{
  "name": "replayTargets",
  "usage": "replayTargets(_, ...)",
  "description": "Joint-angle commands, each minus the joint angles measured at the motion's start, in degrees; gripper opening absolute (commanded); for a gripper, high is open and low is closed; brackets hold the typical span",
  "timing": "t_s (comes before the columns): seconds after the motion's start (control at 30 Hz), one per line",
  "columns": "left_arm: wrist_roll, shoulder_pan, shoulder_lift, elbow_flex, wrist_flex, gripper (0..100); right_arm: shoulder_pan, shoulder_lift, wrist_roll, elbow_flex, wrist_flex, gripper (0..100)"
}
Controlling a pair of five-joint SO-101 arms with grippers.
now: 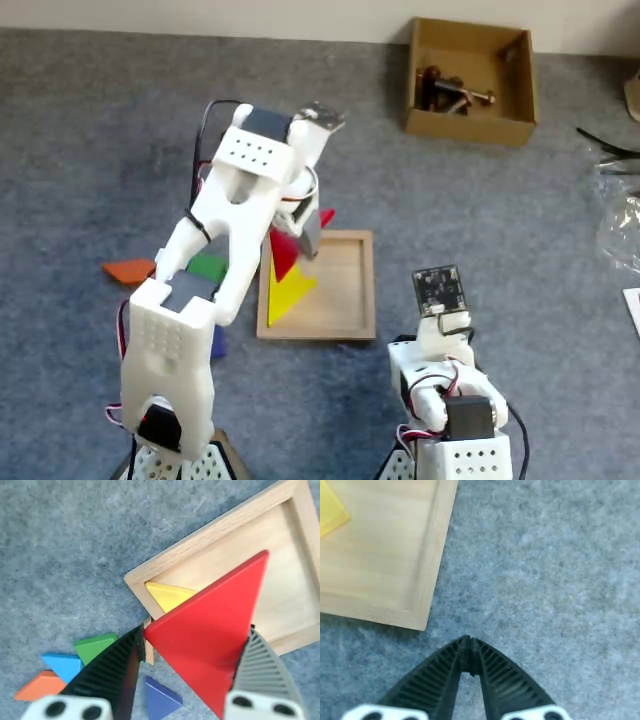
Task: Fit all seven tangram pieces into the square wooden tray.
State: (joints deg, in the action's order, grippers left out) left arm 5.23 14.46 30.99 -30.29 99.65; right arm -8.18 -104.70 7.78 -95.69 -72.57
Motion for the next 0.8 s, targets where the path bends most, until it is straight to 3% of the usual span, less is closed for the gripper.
replayTargets(0.0, 0.1, 2.2, -4.5, 0.0, 0.7, 0, -0.6, -0.5, -0.4, -6.7, 1.0, 0.5)
replayTargets(0.3, 6.2, 7.2, -4.8, 3.6, 0.6, 0, -0.6, -0.5, -0.4, -6.7, 1.0, 0.5)
replayTargets(0.77, 6.2, 7.3, -4.7, 3.6, 0.4, 0, -0.6, -0.5, -0.4, -6.7, 1.0, 0.5)
